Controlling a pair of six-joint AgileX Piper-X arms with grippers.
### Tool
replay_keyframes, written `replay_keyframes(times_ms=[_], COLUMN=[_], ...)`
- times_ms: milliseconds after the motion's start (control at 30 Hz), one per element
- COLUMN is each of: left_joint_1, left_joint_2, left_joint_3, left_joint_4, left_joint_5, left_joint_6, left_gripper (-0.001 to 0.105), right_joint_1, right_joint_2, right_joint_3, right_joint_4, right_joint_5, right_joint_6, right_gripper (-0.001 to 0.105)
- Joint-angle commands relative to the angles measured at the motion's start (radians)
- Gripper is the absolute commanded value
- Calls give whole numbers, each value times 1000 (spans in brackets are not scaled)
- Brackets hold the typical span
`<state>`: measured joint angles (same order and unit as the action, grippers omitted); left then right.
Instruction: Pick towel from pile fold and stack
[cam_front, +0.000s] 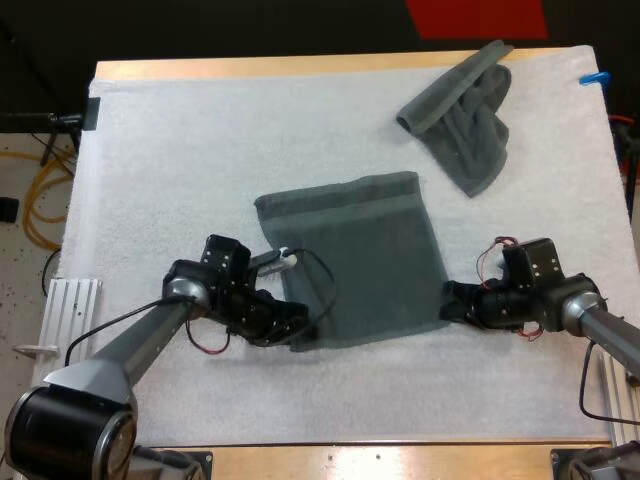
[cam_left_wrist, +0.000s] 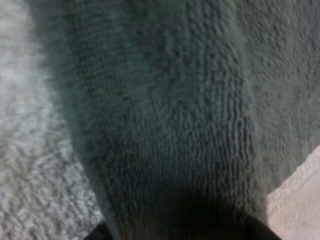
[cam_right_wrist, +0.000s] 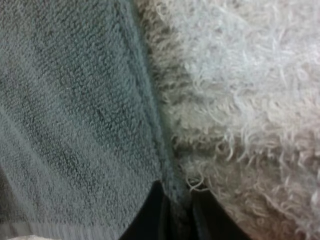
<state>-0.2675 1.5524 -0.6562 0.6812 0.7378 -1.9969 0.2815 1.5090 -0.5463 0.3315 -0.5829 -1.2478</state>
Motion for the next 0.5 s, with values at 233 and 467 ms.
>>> replay_keyframes(times_ms=[233,467], left_joint_1=[-17,-17], left_joint_2=[22,-2], left_joint_3=[12,12], left_joint_4=[12,58], left_joint_5=[-55,-67], left_joint_6=[1,52], left_gripper=[0,0], right_joint_1=[1,1], right_joint_2=[2,-7], right_joint_3=[4,4], right_joint_4=[3,5], right_joint_5=[-5,-64], right_joint_6=[-15,-15], right_gripper=[0,0])
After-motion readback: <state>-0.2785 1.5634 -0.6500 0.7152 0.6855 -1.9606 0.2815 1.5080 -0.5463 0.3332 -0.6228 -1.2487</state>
